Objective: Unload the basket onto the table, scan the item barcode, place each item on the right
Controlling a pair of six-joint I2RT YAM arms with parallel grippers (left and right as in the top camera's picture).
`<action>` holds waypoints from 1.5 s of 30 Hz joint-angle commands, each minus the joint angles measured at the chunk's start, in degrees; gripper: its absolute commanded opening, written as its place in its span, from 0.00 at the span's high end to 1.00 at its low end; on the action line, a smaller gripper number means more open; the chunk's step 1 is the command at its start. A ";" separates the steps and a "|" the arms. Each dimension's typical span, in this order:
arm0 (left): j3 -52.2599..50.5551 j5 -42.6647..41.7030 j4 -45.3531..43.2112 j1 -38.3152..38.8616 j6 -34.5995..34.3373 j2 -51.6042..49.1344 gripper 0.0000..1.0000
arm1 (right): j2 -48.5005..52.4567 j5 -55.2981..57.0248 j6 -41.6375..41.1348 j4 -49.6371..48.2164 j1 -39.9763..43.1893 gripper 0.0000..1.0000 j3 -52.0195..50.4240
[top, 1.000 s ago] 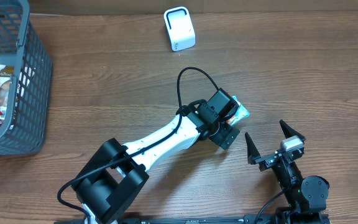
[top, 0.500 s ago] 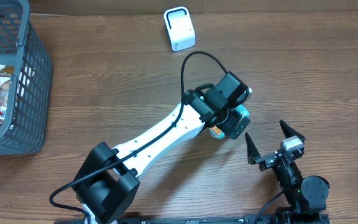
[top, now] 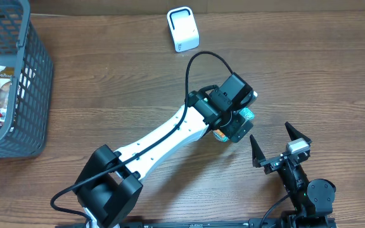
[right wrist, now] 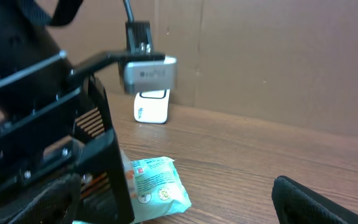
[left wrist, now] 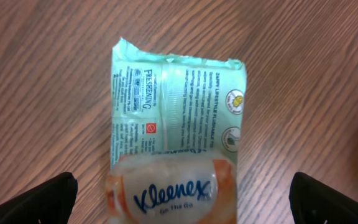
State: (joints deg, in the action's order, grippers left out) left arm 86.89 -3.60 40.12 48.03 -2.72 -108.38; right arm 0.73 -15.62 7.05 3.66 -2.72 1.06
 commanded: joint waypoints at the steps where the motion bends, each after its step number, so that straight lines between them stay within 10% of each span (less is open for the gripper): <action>1: -2.51 0.76 -2.62 0.00 1.49 0.76 0.00 | -0.46 0.59 -0.44 -0.33 -0.22 0.00 -0.61; 18: -7.45 1.11 -9.49 0.00 1.46 0.85 0.37 | -0.44 0.59 -0.44 -0.33 -0.22 0.00 -0.61; 35: -1.97 5.46 -4.87 -1.60 -2.67 6.95 0.43 | -0.44 0.59 -0.44 -0.31 -0.22 0.00 -0.61; 45: -2.03 -0.52 -1.49 -2.16 1.70 6.03 0.00 | -0.44 0.59 -0.44 -0.31 -0.22 0.00 -0.61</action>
State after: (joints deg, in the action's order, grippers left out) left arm 83.64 -2.22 37.56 45.91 -2.79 -102.54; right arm 0.73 -15.59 7.03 3.66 -2.72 1.06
